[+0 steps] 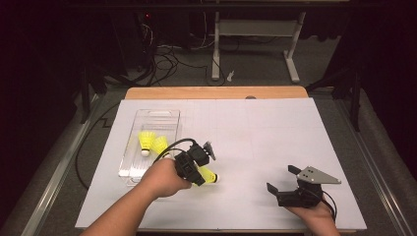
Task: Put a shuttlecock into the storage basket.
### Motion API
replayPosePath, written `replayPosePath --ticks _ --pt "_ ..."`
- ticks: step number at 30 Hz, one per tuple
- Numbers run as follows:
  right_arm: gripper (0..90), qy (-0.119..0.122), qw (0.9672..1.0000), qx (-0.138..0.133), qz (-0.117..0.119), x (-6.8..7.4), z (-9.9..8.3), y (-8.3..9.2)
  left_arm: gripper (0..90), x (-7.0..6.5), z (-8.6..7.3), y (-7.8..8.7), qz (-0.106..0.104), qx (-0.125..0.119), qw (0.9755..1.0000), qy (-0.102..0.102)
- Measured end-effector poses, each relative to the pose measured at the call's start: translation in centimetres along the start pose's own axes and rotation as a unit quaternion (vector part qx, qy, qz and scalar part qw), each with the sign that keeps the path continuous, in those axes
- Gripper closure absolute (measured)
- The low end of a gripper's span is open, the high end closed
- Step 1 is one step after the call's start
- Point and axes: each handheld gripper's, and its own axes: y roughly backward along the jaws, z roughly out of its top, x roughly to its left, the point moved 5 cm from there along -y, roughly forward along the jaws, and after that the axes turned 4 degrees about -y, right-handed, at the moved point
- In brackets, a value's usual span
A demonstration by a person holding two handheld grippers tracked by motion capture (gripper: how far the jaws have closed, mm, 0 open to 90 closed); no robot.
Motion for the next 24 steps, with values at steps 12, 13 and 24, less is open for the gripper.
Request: replayPosePath --ticks 12,13,24 --pt "0.2 -0.001 1.0 -0.009 0.004 0.0 0.2 0.3 89.9 0.6 -0.4 2.9 0.005 -0.003 1.0 0.002" --pt "0.2 -0.002 0.9999 -0.009 0.003 -0.1 0.2 0.3 89.9 0.6 -0.4 3.0 0.005 -0.004 1.0 0.001" --pt "0.2 -0.002 0.9999 -0.013 -0.002 -0.2 0.2 0.4 89.9 1.3 -1.2 5.0 0.007 -0.012 0.9999 0.006"
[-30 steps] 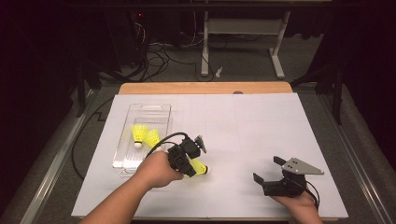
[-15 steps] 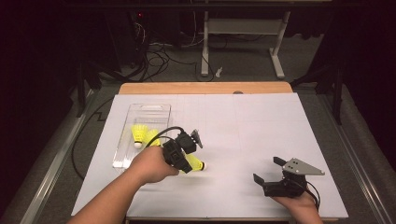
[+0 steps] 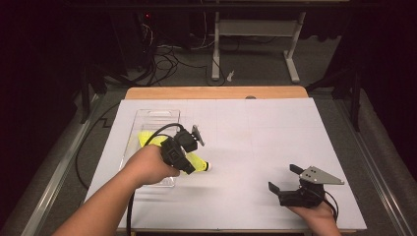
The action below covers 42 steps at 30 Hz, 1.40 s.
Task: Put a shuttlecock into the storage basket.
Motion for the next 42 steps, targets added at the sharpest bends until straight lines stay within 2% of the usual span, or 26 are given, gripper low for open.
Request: replayPosePath --ticks 2,7,19,29,42 --pt "0.2 0.0 1.0 -0.001 -0.002 0.0 0.0 0.0 89.9 0.3 -0.2 0.3 0.002 0.001 1.0 0.006" --pt "0.2 0.0 1.0 -0.003 -0.003 0.0 0.0 0.1 89.9 0.8 -1.1 1.2 0.004 0.003 1.0 0.005" --pt "0.4 0.005 1.0 0.002 0.004 0.3 -0.1 -0.1 89.9 2.7 -3.8 2.7 0.018 0.01 0.9994 0.029" --pt "0.4 0.008 0.9999 0.005 0.006 0.4 -0.1 -0.1 89.9 3.6 -5.6 3.7 0.017 0.004 0.9991 0.038" --pt "0.3 0.015 0.9998 0.011 0.008 0.6 -0.2 -0.3 89.9 5.1 -8.3 4.6 0.024 0.0 0.9973 0.07"
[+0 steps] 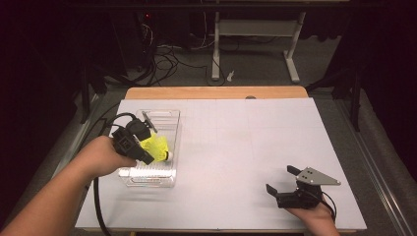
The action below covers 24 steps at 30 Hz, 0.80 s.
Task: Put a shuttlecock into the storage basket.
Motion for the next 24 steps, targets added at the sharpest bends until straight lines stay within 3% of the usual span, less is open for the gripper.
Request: replayPosePath --ticks 9,24 --pt "0.3 0.0 1.0 0.0 0.0 0.0 0.0 0.0 89.9 0.8 -1.2 0.1 0.0 -0.002 1.0 0.008" --pt "0.3 -0.002 1.0 0.003 0.001 0.0 -0.1 -0.1 89.8 1.5 -1.5 -0.9 0.0 -0.001 0.9999 0.016"
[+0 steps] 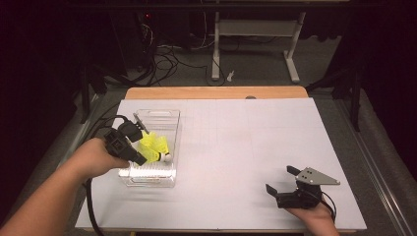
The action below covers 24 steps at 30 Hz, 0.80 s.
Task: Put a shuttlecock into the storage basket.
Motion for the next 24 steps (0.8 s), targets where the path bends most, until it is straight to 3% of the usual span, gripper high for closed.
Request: replayPosePath --ticks 12,24 --pt "0.4 -0.001 1.0 0.003 0.0 0.1 -0.1 -0.1 89.8 -0.1 0.2 -2.4 -0.011 0.01 0.9999 -0.009" --pt "0.4 -0.002 1.0 0.004 0.002 0.0 -0.1 -0.1 89.8 -0.4 0.9 -3.6 -0.019 0.026 0.9994 -0.015"
